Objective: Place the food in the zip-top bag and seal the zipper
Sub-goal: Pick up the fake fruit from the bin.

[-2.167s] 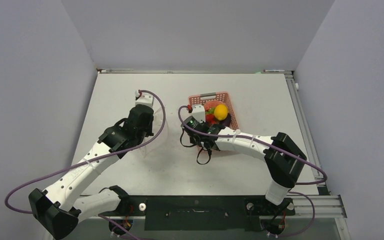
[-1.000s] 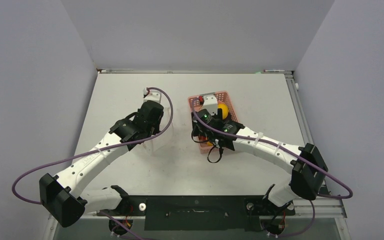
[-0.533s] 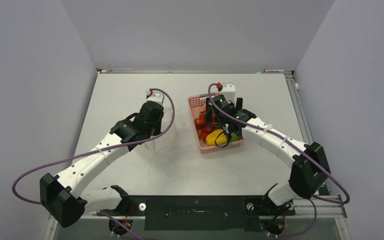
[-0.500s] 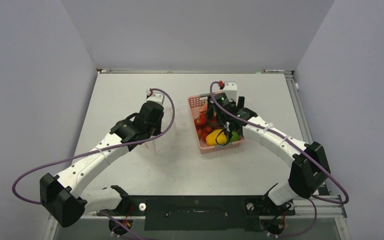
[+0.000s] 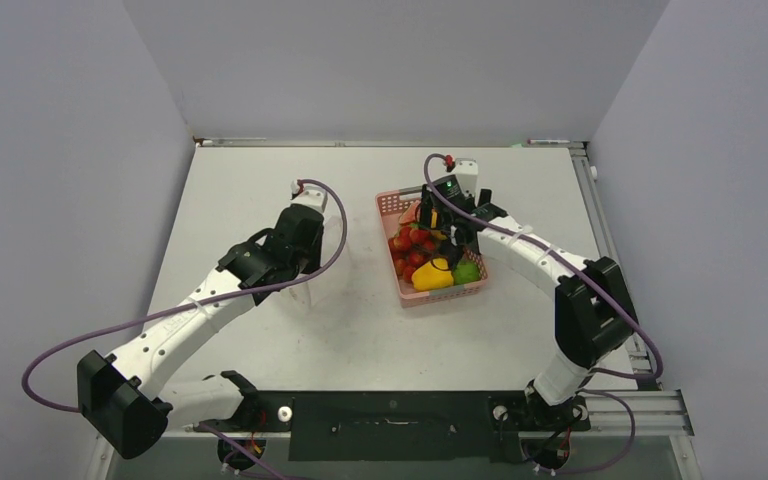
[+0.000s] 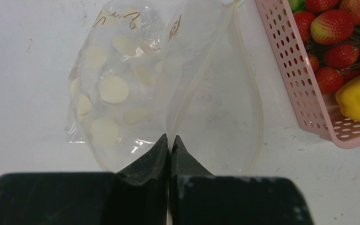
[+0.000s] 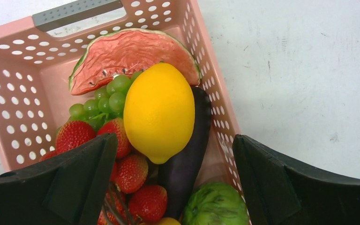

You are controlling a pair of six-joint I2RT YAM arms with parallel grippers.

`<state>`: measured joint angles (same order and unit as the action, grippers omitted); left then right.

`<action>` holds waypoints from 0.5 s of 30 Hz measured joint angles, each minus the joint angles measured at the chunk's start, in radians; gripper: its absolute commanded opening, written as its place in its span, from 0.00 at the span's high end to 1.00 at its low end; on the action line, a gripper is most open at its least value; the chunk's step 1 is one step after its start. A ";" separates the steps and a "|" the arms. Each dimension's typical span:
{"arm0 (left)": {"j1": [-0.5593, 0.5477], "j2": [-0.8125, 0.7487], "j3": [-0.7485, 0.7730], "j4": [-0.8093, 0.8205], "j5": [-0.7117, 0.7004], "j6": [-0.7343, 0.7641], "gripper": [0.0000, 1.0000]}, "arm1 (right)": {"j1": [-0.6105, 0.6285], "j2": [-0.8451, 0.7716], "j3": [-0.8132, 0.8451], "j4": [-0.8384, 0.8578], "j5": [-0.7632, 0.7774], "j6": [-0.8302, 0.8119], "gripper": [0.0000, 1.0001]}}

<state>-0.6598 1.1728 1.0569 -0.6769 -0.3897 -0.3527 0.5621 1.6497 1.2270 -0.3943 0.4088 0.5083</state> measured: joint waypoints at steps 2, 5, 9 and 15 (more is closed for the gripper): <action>0.002 0.000 -0.001 0.000 0.004 0.001 1.00 | -0.011 0.013 0.002 0.009 -0.013 0.000 0.00; 0.003 0.000 -0.002 0.000 0.008 0.002 1.00 | -0.021 0.041 0.010 0.025 -0.029 0.001 0.01; 0.005 0.000 -0.002 0.001 0.012 0.005 1.00 | -0.034 0.077 0.014 0.048 -0.050 0.003 0.05; 0.007 0.000 -0.003 0.001 0.018 0.007 1.00 | -0.047 0.123 0.029 0.065 -0.076 0.006 0.18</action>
<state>-0.6525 1.1725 1.0538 -0.6762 -0.3721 -0.3458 0.5156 1.7725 1.2556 -0.3294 0.3328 0.5140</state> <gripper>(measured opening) 0.002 0.883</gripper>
